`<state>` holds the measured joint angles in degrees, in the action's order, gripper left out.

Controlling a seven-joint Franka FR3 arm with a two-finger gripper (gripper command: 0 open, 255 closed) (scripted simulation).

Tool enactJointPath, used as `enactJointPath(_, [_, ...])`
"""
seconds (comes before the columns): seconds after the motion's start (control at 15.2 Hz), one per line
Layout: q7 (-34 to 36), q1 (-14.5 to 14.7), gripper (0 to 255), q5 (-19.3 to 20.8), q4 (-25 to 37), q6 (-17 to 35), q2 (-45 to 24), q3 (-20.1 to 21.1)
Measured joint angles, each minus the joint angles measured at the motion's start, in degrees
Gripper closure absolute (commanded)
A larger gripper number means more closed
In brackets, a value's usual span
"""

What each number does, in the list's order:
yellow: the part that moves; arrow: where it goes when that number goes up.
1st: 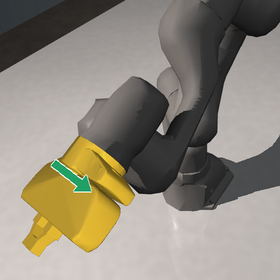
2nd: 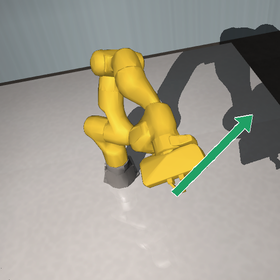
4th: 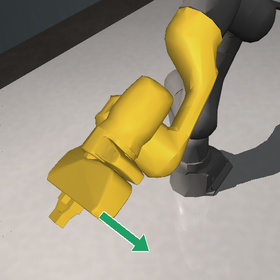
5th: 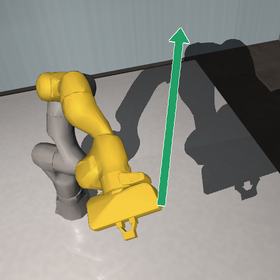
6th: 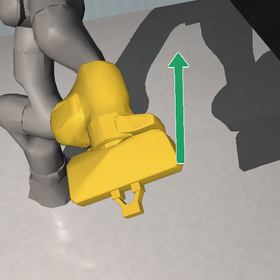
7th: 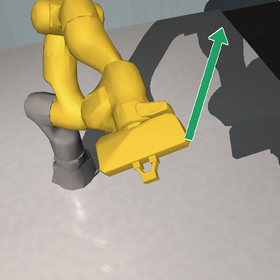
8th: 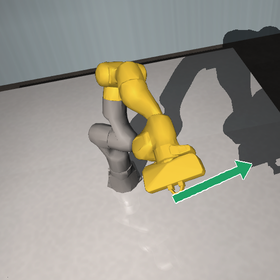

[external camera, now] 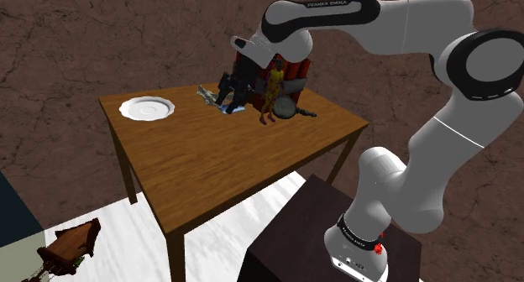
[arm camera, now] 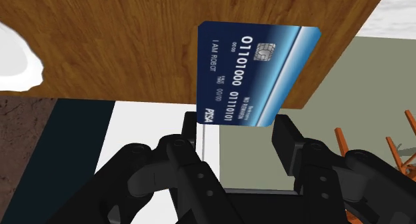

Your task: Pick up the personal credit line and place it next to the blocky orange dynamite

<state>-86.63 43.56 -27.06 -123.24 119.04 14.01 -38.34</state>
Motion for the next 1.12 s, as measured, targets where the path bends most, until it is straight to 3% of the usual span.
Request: enactJointPath(1.12, [7.19, -0.36, 255, 3.31, 11.06, -10.72, 1.74, 1.36])
